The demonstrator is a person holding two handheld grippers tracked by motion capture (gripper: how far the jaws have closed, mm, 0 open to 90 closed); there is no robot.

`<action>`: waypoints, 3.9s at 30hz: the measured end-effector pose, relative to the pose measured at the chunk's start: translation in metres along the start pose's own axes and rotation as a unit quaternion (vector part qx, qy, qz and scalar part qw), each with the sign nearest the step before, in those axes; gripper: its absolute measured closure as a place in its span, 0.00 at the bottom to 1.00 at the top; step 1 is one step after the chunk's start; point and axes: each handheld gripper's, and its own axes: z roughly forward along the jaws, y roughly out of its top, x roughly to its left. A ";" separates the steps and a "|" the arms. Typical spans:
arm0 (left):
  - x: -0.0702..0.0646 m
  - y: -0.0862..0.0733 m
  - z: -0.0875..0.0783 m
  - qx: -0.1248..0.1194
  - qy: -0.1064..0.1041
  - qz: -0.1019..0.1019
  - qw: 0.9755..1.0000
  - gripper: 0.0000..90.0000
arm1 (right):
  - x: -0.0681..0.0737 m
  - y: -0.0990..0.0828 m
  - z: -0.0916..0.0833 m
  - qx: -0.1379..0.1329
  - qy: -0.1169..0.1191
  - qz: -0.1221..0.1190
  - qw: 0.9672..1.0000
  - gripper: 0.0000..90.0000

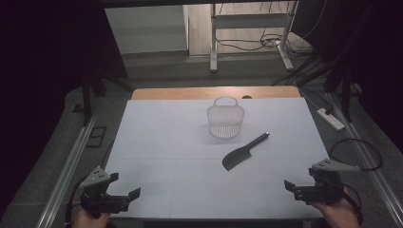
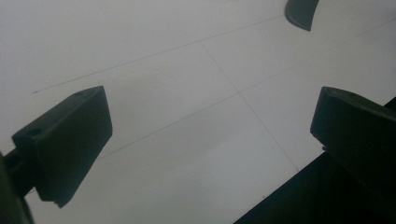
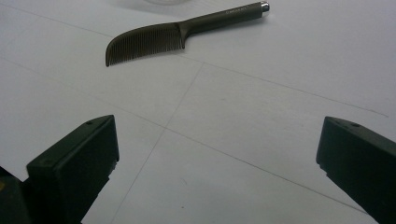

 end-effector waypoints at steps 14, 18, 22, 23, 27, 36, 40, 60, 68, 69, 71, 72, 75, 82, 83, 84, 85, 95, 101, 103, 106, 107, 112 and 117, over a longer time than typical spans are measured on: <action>0.001 0.000 0.001 0.008 -0.002 0.000 1.000 0.00 | 0.001 0.000 0.001 0.004 0.002 -0.002 1.000 0.00; 0.001 0.001 0.002 0.011 -0.002 -0.002 1.000 0.00 | 0.000 0.001 0.001 0.004 0.002 -0.001 1.000 0.00; 0.001 0.001 0.002 0.011 -0.004 -0.004 1.000 0.00 | 0.001 0.001 0.001 0.005 0.002 -0.002 1.000 0.00; 0.001 0.001 0.002 0.010 -0.005 -0.005 1.000 0.00 | 0.001 0.001 0.001 0.004 0.003 -0.003 1.000 0.00; 0.002 0.001 0.002 0.009 -0.005 -0.006 1.000 0.00 | 0.002 0.001 0.001 0.003 0.007 -0.007 1.000 0.00; 0.002 0.001 0.002 0.010 -0.006 -0.007 1.000 0.00 | 0.005 0.003 0.004 0.014 0.018 -0.029 0.999 0.00; 0.002 0.001 0.002 0.009 -0.006 -0.008 1.000 0.00 | 0.006 0.005 0.007 0.023 0.020 -0.039 0.999 0.00; 0.003 0.001 0.002 0.008 -0.008 -0.013 1.000 0.00 | 0.009 0.017 0.012 0.032 0.045 -0.054 0.997 0.00; 0.004 0.000 0.001 0.007 -0.008 -0.014 1.000 0.00 | 0.010 0.026 0.020 0.026 0.040 -0.066 0.997 0.00; 0.004 0.000 0.001 0.007 -0.008 -0.014 1.000 0.00 | 0.009 0.027 0.021 0.026 0.041 -0.063 0.997 0.00; 0.004 0.000 0.001 0.007 -0.008 -0.015 1.000 0.00 | 0.008 0.027 0.021 0.027 0.041 -0.059 0.997 0.00; 0.004 0.000 0.001 0.007 -0.008 -0.015 1.000 0.00 | 0.008 0.027 0.022 0.028 0.041 -0.060 0.997 0.00; 0.004 0.000 0.001 0.007 -0.008 -0.014 1.000 0.00 | 0.008 0.029 0.022 0.029 0.041 -0.062 0.997 0.00; 0.004 0.000 0.001 0.007 -0.009 -0.015 1.000 0.00 | 0.008 0.035 0.027 0.033 0.048 -0.059 0.997 0.00; 0.004 0.000 0.001 0.007 -0.009 -0.015 1.000 0.00 | 0.008 0.036 0.028 0.032 0.049 -0.060 0.996 0.00; 0.004 0.000 0.001 0.007 -0.009 -0.015 1.000 0.00 | 0.008 0.036 0.028 0.032 0.049 -0.061 0.996 0.00; 0.004 0.000 0.001 0.006 -0.009 -0.016 1.000 0.00 | 0.008 0.037 0.029 0.031 0.047 -0.061 0.997 0.00; 0.004 0.000 0.001 0.006 -0.010 -0.017 1.000 0.00 | 0.007 0.050 0.040 0.028 0.050 -0.069 0.996 0.00; 0.005 0.000 0.001 0.006 -0.011 -0.018 1.000 0.00 | 0.006 0.057 0.047 0.035 0.056 -0.074 0.995 0.00; 0.005 0.000 0.001 0.006 -0.011 -0.018 1.000 0.00 | 0.006 0.059 0.049 0.032 0.059 -0.079 0.995 0.00; 0.005 0.000 0.001 0.006 -0.011 -0.018 1.000 0.00 | 0.007 0.063 0.052 0.030 0.061 -0.081 0.994 0.00; 0.005 0.000 0.001 0.006 -0.011 -0.018 1.000 0.00 | 0.007 0.063 0.053 0.029 0.062 -0.080 0.994 0.00; 0.005 0.000 0.001 0.006 -0.011 -0.019 1.000 0.00 | 0.007 0.067 0.060 0.037 0.063 -0.080 0.994 0.00; 0.005 0.000 0.001 0.006 -0.012 -0.020 1.000 0.00 | 0.006 0.070 0.066 0.040 0.058 -0.083 0.994 0.00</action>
